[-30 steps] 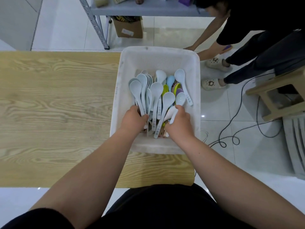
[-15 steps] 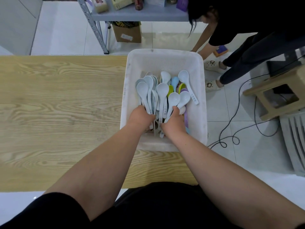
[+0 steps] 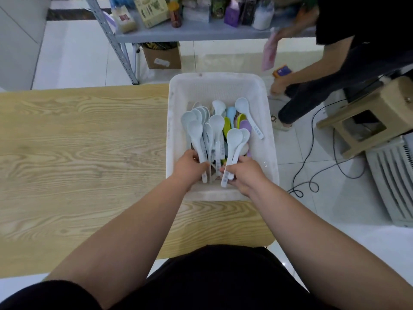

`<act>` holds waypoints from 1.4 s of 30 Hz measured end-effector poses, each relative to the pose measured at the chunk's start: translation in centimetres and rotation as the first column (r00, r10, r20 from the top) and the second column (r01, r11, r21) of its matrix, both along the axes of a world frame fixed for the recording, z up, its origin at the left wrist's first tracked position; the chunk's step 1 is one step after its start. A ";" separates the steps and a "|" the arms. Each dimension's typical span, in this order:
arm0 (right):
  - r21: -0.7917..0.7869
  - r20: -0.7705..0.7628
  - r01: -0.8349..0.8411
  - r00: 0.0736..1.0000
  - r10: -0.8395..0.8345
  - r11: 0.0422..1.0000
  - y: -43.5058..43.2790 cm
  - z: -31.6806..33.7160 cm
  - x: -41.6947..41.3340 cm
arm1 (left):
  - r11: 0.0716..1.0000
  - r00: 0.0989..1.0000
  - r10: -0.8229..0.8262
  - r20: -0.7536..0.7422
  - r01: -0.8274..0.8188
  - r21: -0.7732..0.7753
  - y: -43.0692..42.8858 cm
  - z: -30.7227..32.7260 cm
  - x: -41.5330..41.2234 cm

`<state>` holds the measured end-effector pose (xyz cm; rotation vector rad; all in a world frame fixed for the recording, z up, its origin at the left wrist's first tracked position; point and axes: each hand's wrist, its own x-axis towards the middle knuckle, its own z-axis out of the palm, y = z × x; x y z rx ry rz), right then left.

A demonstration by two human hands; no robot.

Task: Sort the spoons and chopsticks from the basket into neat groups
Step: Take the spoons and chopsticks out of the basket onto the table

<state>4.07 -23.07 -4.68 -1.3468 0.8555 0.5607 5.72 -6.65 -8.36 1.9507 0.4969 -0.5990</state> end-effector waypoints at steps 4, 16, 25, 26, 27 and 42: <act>0.094 0.085 -0.004 0.996 -0.004 0.996 -0.1 1.7 -1.6 | 0.923 0.990 0.135 -0.036 -0.139 -0.360 0.1 2.2 -2.8; 0.297 0.247 -0.296 0.942 0.227 0.908 0.5 5.8 -9.1 | 0.935 0.969 0.201 0.146 -0.145 -0.324 -0.8 9.4 -14.1; 0.579 0.195 -0.480 0.867 0.459 0.659 1.9 4.0 -17.3 | 0.827 0.853 0.520 0.034 -0.493 -0.269 -1.3 11.5 -26.6; 0.603 0.192 -0.497 0.850 0.491 0.624 2.6 4.0 -18.2 | 0.813 0.839 0.544 0.025 -0.519 -0.265 -0.9 11.5 -28.1; 0.619 0.189 -0.516 0.829 0.526 0.592 3.4 4.0 -19.1 | 0.794 0.820 0.572 0.020 -0.548 -0.264 -0.4 11.4 -29.5; 0.172 0.335 -0.898 0.440 0.833 0.405 24.9 6.3 -28.0 | 0.612 0.633 0.771 0.062 -0.712 -0.344 16.3 10.6 -43.7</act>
